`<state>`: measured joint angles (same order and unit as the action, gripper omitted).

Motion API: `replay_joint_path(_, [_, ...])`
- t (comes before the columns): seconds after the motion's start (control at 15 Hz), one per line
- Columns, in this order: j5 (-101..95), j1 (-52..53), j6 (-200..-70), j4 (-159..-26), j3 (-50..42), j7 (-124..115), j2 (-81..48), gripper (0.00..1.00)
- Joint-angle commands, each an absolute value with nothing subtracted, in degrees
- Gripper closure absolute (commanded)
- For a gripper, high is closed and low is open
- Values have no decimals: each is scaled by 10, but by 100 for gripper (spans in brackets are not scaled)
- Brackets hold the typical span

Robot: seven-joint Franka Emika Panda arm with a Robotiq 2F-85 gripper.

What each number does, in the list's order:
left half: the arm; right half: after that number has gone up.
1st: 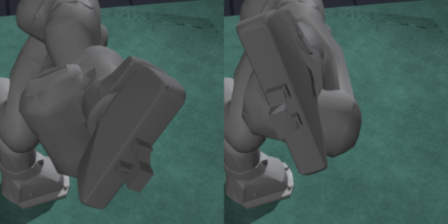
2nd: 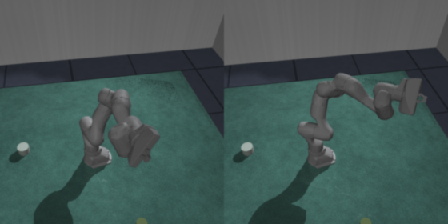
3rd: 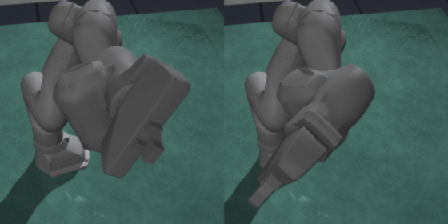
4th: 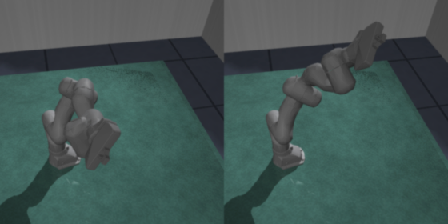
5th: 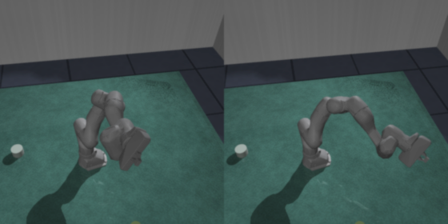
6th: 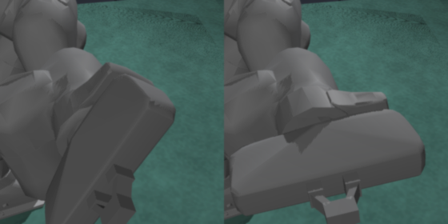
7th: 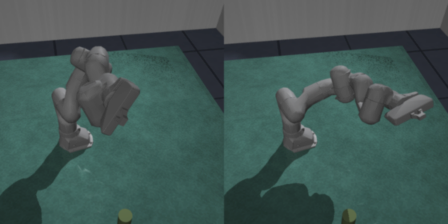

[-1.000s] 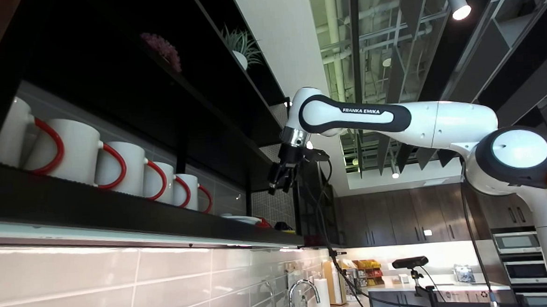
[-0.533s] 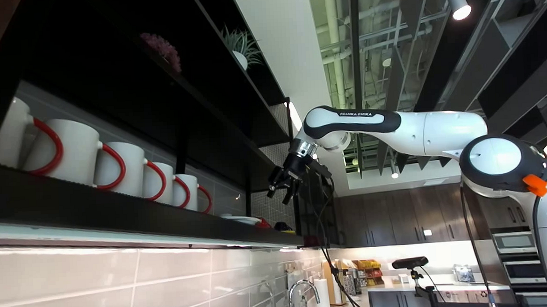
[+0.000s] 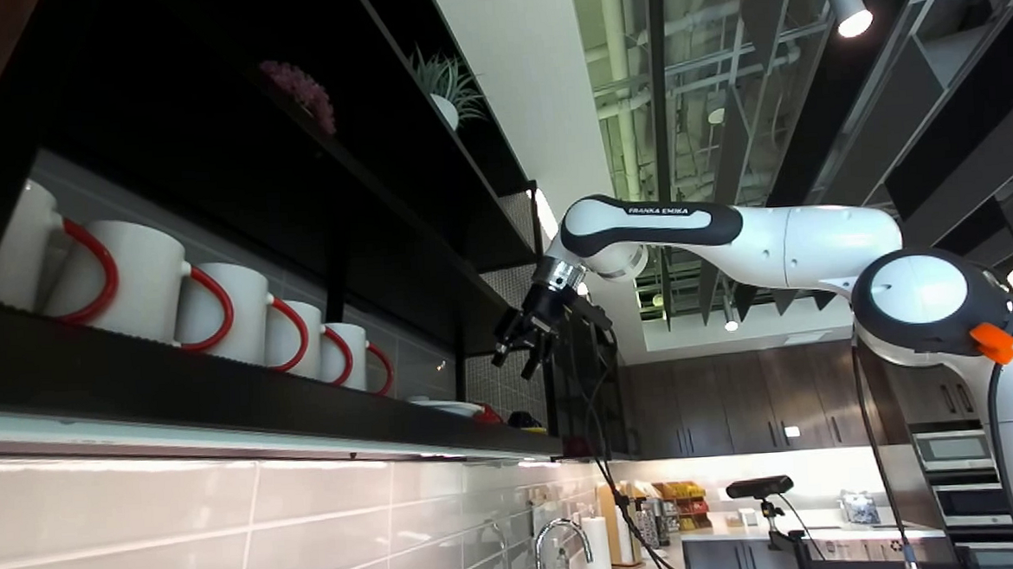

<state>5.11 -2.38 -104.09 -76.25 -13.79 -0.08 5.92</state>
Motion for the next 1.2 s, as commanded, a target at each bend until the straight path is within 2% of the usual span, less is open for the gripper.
replay_joint_path(0.0, [86, -62, -997, -695, -143, -71, 17, 0])
replay_joint_path(0.27, [200, -99, -940, -634, -162, -86, -19, 0])
replay_joint_path(0.6, [364, -157, -899, -578, -172, 4, -71, 0])
replay_joint_path(1.13, [421, -231, -909, -493, -145, 105, -162, 0])
